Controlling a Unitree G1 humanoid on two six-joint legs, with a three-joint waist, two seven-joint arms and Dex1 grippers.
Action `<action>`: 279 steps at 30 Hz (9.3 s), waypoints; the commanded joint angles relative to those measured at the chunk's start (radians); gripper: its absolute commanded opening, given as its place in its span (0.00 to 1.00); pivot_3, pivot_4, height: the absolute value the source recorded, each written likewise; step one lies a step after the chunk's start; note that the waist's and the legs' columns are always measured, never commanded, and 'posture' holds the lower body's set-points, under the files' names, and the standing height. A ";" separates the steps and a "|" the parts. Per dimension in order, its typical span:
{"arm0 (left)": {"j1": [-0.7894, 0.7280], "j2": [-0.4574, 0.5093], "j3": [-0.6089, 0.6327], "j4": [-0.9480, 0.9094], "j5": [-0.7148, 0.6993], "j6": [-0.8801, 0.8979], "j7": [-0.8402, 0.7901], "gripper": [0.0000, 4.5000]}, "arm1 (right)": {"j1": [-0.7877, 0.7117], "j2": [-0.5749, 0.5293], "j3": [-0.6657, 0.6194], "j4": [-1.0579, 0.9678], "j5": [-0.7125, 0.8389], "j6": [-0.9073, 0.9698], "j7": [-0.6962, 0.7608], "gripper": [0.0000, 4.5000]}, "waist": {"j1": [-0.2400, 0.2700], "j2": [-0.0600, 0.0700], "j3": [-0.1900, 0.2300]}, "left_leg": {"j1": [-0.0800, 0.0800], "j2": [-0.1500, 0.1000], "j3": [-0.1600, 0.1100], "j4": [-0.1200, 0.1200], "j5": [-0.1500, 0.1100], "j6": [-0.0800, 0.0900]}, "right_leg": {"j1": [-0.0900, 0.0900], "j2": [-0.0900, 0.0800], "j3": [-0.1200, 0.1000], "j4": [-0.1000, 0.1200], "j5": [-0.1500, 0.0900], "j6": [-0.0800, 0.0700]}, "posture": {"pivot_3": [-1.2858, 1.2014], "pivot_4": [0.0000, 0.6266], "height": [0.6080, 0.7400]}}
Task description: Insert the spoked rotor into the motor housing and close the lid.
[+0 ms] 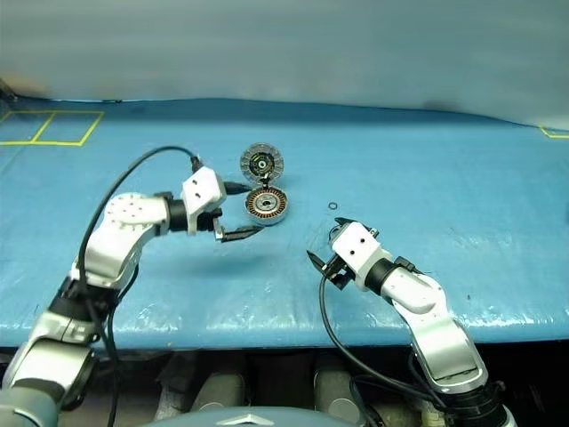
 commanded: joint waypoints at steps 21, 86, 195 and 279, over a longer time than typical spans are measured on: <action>-0.545 -0.223 -0.307 0.947 0.492 -0.477 -0.091 1.00 | 0.135 0.062 -0.036 -0.087 -0.062 -0.030 -0.127 1.00 | -0.001 -0.001 0.001 | -0.010 0.000 -0.002 0.002 -0.001 0.002 | -0.007 0.000 -0.001 -0.001 0.000 0.000 | 0.52 0.24 1.00; -0.480 -0.120 -0.202 0.817 0.470 -0.636 -0.219 0.79 | 0.175 0.098 0.000 -0.062 -0.143 -0.058 -0.164 1.00 | -0.001 0.000 0.000 | -0.008 -0.001 -0.003 0.007 -0.001 0.002 | -0.004 0.000 -0.001 0.003 0.001 0.002 | 0.52 0.24 1.00; -0.510 -0.290 -0.214 1.184 0.615 -0.559 0.084 0.60 | 0.360 0.210 0.068 -0.099 -0.289 -0.078 -0.305 1.00 | -0.001 -0.001 -0.001 | -0.004 -0.001 -0.003 0.008 -0.001 0.002 | -0.001 0.000 -0.001 0.006 0.001 0.002 | 0.52 0.24 1.00; -0.080 -0.033 -0.150 -0.138 0.258 -0.247 -0.302 0.73 | 0.269 0.180 0.061 -0.028 -0.273 -0.102 -0.223 1.00 | -0.003 -0.001 -0.001 | 0.001 0.000 -0.002 0.005 0.001 0.002 | -0.002 0.001 0.000 0.015 -0.006 0.001 | 0.52 0.24 1.00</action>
